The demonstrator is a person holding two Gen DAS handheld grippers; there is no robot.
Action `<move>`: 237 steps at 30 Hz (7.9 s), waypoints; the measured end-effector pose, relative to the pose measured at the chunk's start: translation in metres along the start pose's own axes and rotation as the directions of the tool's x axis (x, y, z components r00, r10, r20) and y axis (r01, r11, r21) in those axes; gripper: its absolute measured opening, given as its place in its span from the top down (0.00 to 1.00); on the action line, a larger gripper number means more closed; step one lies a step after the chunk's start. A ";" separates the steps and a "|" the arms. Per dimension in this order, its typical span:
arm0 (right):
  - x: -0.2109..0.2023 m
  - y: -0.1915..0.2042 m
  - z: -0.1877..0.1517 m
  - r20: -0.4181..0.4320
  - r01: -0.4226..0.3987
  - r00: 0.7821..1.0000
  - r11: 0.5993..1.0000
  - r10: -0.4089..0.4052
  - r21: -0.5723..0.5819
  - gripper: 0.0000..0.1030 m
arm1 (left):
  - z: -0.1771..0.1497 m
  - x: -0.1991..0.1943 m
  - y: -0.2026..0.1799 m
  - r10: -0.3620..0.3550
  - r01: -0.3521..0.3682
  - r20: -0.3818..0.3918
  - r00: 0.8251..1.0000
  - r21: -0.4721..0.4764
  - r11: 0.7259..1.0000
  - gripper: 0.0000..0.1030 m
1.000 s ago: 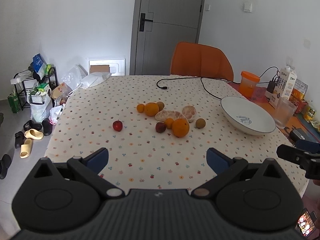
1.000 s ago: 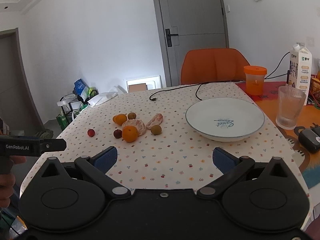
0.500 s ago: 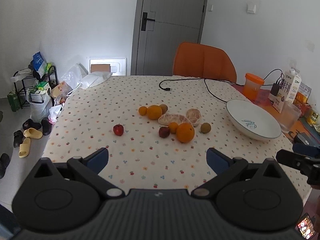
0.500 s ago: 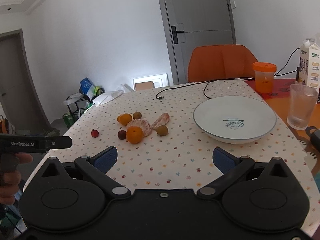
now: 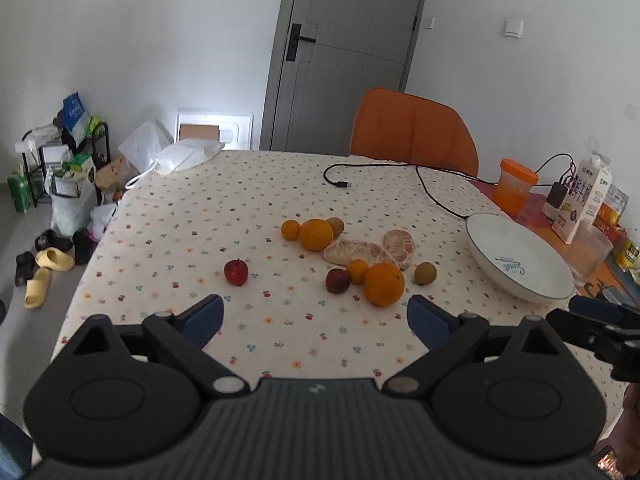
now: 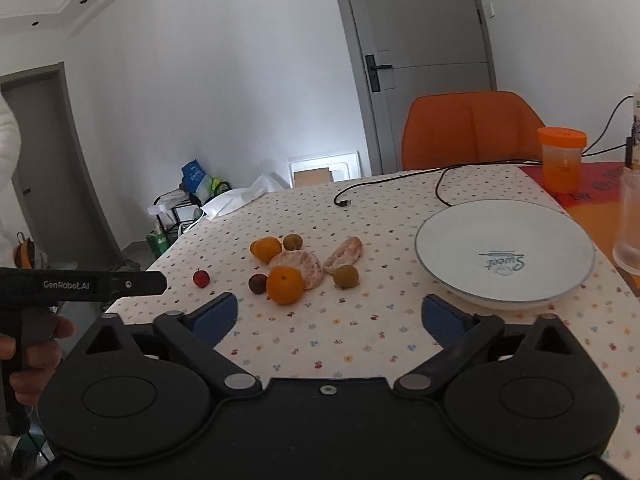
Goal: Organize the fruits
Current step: 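Grasp the red apple with the left gripper while the right gripper grasps a kiwi, then carry the apple with the left gripper onto the white plate while the right drops the kiwi there, then move both open grippers back toward the fruit cluster, then grasp a small mandarin with the left gripper while the right gripper grasps the large orange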
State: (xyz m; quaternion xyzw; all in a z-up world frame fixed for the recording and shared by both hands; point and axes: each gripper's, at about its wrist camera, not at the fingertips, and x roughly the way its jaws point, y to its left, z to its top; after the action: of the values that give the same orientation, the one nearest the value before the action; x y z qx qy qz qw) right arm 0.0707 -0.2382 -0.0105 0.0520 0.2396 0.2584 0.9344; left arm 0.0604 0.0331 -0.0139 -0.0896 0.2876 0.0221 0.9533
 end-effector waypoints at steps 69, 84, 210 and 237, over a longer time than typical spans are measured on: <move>0.081 -0.068 0.024 -0.057 -0.007 0.998 0.994 0.013 0.108 0.77 | 0.037 0.107 -0.065 -0.038 0.038 -0.013 0.999 0.016 0.999 0.79; 0.054 -0.105 0.017 -0.021 0.039 0.999 0.987 -0.036 0.157 0.77 | 0.040 0.118 -0.129 -0.110 0.113 -0.028 0.994 0.101 0.988 0.79; 0.159 0.017 0.009 -0.190 -0.149 0.969 0.988 0.155 0.048 0.63 | 0.030 0.093 0.033 0.027 -0.032 -0.079 0.997 -0.056 0.998 0.16; 0.104 -0.028 0.011 -0.079 -0.103 0.991 0.990 0.110 0.094 0.64 | 0.033 0.136 -0.032 -0.081 0.088 -0.100 0.992 0.062 0.994 0.60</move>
State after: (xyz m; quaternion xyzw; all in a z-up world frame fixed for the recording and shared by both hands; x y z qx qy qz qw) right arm 0.1669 -0.2098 -0.0507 0.0960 0.2867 0.2989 0.9051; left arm 0.1947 0.0065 -0.0566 -0.0712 0.3302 -0.0322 0.9407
